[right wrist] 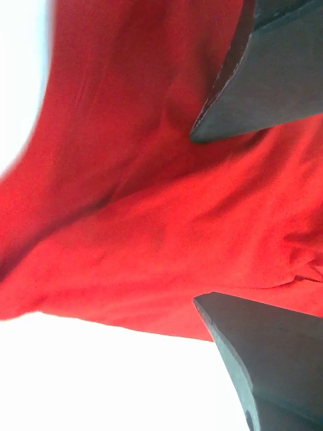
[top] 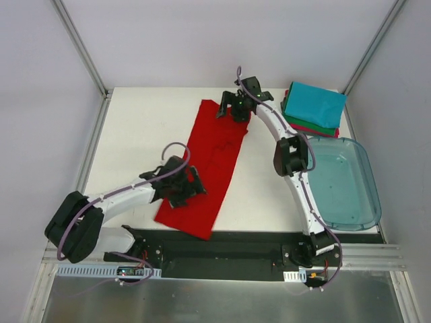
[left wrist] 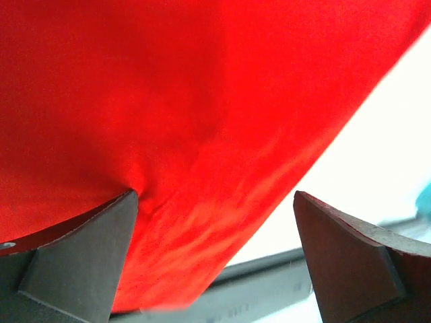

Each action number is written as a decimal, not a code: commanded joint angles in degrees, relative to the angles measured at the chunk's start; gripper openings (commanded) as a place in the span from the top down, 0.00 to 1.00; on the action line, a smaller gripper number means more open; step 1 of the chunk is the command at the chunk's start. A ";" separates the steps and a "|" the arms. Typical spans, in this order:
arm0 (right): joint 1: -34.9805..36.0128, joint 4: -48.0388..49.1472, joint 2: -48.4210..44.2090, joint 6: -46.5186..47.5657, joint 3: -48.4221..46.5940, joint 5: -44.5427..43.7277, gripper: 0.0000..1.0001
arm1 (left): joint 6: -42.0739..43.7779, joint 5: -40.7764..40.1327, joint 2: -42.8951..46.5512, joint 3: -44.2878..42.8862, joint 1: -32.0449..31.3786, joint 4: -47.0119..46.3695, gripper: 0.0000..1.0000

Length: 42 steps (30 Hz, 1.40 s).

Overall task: Fold and stack the t-shirts
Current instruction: Rotate the tshirt 90 degrees

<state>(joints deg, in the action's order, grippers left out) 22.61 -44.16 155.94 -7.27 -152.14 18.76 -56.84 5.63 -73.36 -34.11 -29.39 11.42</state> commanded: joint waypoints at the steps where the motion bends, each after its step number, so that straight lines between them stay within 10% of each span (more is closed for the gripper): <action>1: -4.51 19.73 -8.91 -6.08 14.13 9.81 0.04 | -10.23 -3.07 3.39 -2.18 -12.35 3.87 0.01; 3: -3.54 27.11 -17.74 -1.28 22.84 6.65 0.04 | -8.47 -4.92 7.08 -3.85 -14.03 3.96 0.01; 8: 0.06 2.45 -22.24 8.57 8.69 1.27 0.04 | -4.08 -7.47 17.62 -4.22 -15.00 5.18 0.01; 20: 17.97 5.84 -55.38 3.07 68.69 -18.40 0.04 | 2.87 -16.26 31.43 0.18 -13.95 23.12 0.01; 30: 23.80 11.65 -43.19 -3.20 70.85 -21.22 0.04 | 3.67 -13.10 27.05 3.78 -11.04 23.03 0.01; 42: 13.34 8.22 -37.02 3.57 64.87 -20.78 0.04 | 6.12 -4.16 24.33 3.96 -10.96 16.54 0.01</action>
<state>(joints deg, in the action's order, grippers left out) 40.73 -35.03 116.86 -8.56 -85.71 -0.10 -53.93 -4.49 -47.44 -29.23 -40.77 32.47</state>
